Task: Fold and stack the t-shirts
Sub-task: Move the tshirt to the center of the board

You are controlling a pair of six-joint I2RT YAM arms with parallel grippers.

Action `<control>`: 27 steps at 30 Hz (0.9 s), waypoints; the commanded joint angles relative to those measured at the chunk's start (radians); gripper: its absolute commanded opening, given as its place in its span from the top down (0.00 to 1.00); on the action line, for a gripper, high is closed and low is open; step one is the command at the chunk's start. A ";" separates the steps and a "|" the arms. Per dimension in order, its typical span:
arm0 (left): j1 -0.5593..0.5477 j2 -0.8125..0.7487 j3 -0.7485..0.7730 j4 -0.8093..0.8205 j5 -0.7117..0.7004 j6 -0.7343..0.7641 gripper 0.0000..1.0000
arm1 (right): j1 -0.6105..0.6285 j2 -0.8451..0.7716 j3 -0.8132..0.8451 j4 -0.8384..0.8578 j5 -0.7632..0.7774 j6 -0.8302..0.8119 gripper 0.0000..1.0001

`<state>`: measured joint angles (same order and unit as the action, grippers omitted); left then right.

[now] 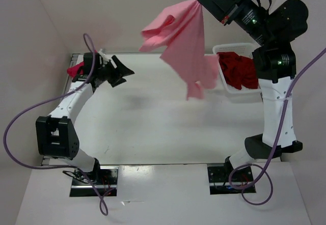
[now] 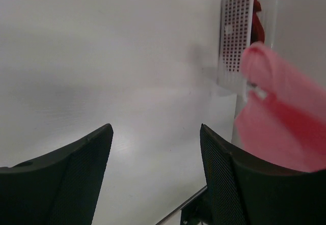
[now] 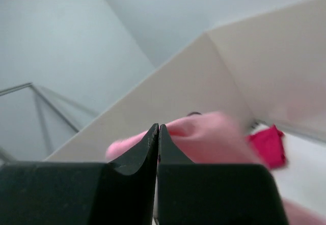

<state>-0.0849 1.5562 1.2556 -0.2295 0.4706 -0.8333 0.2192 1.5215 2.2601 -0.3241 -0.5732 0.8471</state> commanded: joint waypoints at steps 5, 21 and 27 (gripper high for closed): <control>0.198 -0.120 -0.051 0.032 0.034 -0.082 0.24 | 0.022 0.031 0.035 0.145 -0.120 0.089 0.99; 0.176 -0.073 -0.073 -0.054 -0.046 0.062 0.24 | 0.201 0.920 0.341 -0.376 0.116 -0.140 0.98; -0.041 -0.053 -0.013 -0.140 -0.222 0.184 0.28 | 0.233 0.972 0.658 -0.530 0.152 -0.202 0.58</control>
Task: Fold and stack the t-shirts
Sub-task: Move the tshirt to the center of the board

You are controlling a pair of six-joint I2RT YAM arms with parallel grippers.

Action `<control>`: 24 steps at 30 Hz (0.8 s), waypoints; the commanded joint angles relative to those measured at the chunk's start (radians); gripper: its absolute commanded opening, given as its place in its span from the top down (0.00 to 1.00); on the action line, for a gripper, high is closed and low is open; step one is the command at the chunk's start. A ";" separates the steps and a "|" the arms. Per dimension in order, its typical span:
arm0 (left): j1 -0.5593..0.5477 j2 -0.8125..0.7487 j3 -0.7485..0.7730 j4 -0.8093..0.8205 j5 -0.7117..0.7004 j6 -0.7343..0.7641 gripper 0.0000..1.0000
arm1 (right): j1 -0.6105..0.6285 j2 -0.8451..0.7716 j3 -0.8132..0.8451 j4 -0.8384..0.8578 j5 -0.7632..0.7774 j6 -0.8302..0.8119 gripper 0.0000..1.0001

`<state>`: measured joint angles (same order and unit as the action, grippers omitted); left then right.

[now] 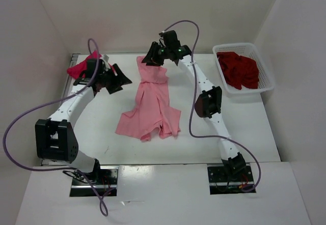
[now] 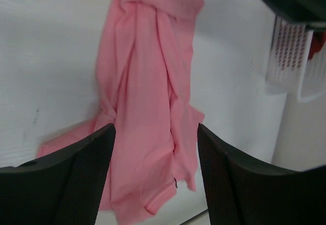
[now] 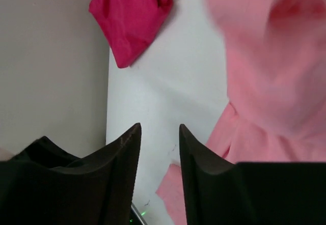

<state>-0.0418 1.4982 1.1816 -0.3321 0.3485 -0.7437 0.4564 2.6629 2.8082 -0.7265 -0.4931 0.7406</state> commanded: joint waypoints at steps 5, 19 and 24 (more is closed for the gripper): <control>-0.258 0.088 0.076 -0.047 -0.155 0.139 0.31 | -0.027 -0.276 0.100 -0.299 0.261 -0.207 0.55; -0.270 0.345 0.272 -0.021 -0.215 0.170 0.27 | -0.144 -1.209 -1.341 0.223 0.136 -0.100 0.85; -0.248 0.485 0.501 -0.074 -0.289 0.277 0.21 | -0.018 -1.313 -1.849 0.398 0.169 0.035 0.66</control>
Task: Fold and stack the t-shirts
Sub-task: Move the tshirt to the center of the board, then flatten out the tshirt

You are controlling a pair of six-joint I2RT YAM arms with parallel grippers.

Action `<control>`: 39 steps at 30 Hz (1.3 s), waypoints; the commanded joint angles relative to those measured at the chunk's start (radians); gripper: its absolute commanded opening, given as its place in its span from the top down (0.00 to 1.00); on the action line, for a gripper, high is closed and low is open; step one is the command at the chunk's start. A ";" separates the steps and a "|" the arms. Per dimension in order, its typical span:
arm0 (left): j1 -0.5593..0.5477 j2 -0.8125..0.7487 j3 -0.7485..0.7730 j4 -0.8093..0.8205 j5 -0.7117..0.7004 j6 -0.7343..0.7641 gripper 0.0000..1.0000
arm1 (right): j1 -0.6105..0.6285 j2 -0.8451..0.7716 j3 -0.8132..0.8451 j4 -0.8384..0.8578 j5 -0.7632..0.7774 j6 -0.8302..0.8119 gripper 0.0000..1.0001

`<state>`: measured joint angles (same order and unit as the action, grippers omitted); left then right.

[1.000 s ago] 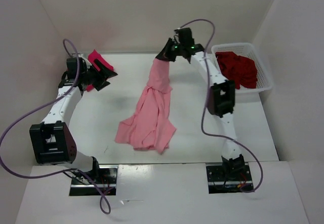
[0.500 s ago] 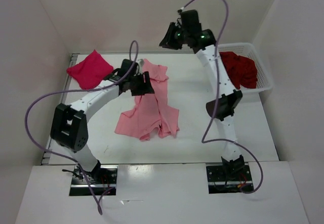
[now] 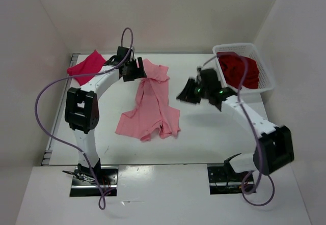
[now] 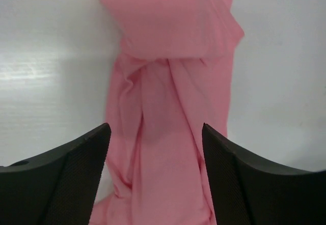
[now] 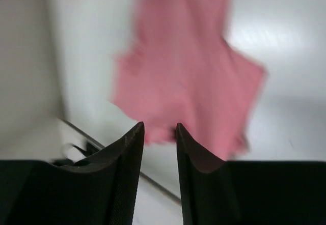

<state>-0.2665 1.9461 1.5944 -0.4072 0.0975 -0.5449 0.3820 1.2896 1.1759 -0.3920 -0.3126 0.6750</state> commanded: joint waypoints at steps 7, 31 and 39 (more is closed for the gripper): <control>-0.005 0.289 0.380 -0.054 -0.073 0.157 0.11 | 0.090 0.017 -0.507 0.169 0.056 0.218 0.42; 0.183 0.087 -0.029 0.047 0.106 -0.073 0.95 | -0.158 0.519 0.081 0.161 0.020 0.078 0.99; 0.230 -0.179 -0.375 0.073 0.197 -0.133 0.33 | -0.172 0.745 0.588 -0.044 0.032 -0.029 0.42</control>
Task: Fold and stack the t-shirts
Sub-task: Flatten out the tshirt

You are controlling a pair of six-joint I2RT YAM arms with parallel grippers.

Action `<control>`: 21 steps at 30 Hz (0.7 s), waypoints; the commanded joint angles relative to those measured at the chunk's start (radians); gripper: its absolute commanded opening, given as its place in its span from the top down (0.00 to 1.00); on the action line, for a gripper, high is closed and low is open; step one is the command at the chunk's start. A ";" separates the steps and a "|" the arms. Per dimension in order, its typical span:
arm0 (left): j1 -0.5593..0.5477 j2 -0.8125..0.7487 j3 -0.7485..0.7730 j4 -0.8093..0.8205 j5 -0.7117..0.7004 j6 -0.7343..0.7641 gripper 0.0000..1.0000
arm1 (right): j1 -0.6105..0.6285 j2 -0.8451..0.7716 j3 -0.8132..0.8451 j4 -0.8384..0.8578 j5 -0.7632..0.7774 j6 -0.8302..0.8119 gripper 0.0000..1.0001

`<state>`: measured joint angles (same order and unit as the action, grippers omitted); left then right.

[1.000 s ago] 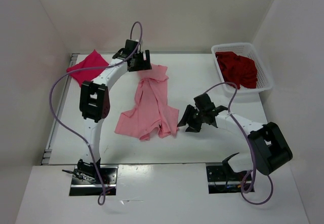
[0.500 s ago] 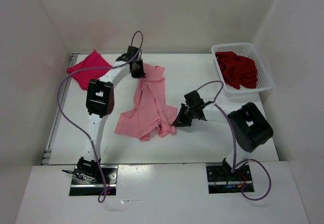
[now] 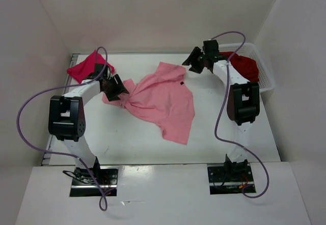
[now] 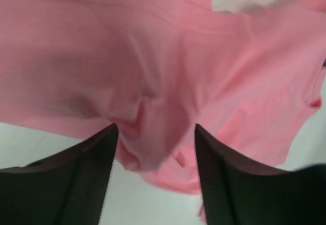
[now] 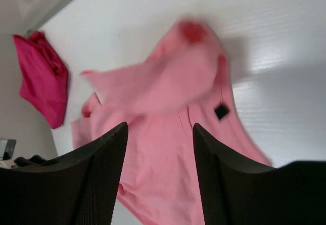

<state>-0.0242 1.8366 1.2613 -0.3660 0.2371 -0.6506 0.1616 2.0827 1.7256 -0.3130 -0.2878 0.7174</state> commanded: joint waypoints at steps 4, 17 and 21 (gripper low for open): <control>-0.002 -0.209 -0.114 0.041 0.005 -0.050 0.23 | 0.093 -0.234 -0.202 -0.048 0.036 -0.066 0.39; -0.155 -0.127 0.041 -0.019 -0.315 0.071 0.28 | 0.182 -0.728 -1.034 0.092 0.075 0.168 0.78; -0.230 -0.030 0.144 -0.031 -0.439 0.137 0.35 | 0.182 -0.750 -1.081 0.103 0.065 0.189 0.76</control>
<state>-0.2134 1.7607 1.3357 -0.3962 -0.0738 -0.5922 0.3443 1.3632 0.6601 -0.2745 -0.2428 0.8715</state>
